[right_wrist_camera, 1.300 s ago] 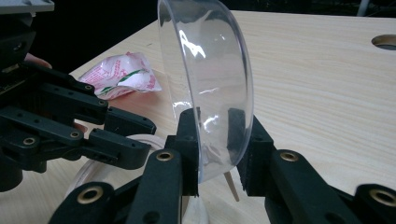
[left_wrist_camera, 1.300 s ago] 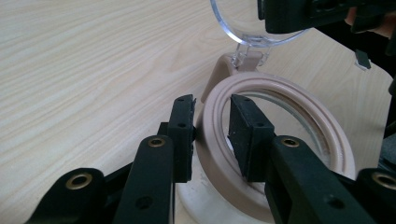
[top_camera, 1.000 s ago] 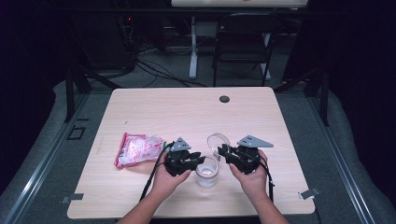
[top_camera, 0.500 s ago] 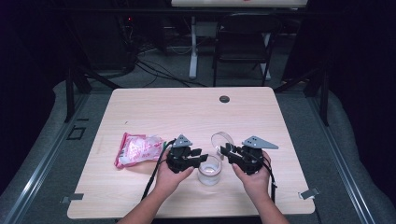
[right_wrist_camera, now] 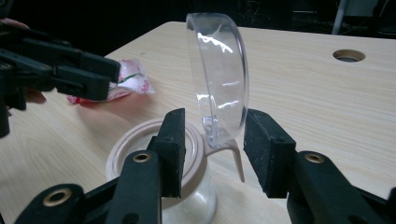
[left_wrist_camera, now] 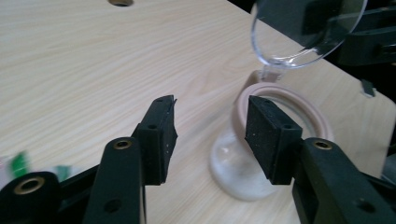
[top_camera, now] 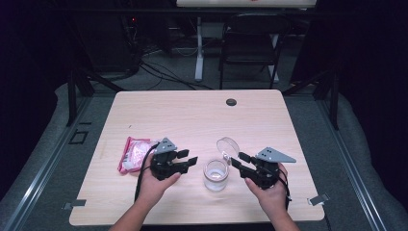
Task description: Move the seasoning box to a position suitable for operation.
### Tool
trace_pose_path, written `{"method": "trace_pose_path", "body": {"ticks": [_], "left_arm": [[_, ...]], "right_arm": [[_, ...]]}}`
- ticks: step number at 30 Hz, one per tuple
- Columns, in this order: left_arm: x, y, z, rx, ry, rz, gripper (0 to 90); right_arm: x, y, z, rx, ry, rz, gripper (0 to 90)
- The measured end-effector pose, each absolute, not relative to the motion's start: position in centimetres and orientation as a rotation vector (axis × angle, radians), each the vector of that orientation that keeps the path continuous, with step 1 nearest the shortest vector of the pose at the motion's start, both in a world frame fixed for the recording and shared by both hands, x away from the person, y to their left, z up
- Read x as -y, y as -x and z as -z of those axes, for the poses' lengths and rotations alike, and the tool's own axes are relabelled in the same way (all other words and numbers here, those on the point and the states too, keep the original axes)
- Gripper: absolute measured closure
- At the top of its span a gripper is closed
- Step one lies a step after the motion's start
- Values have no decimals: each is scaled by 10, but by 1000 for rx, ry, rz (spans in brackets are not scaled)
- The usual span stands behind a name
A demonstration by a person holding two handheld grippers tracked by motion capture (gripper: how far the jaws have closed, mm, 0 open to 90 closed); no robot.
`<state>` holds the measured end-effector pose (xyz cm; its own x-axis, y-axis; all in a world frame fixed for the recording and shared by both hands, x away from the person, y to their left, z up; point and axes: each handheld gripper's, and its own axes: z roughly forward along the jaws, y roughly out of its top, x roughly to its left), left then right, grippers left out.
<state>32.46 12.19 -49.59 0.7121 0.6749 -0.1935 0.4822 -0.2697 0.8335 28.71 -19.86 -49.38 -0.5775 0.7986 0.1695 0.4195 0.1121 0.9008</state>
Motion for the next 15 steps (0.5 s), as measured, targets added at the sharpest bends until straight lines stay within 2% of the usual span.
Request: {"method": "trace_pose_path", "body": {"ticks": [5, 9, 15], "left_arm": [[-146, -318, 498, -917, -1926, -314, 484], [-168, -312, 499, -913, -1937, -419, 428], [-188, -310, 507, -967, -1955, -474, 420]], "right_arm": [[204, -279, 492, -2050, -1189, -1451, 583], [209, -270, 486, -2038, -1179, -1470, 578], [211, -261, 485, -2038, -1172, -1478, 577]]}}
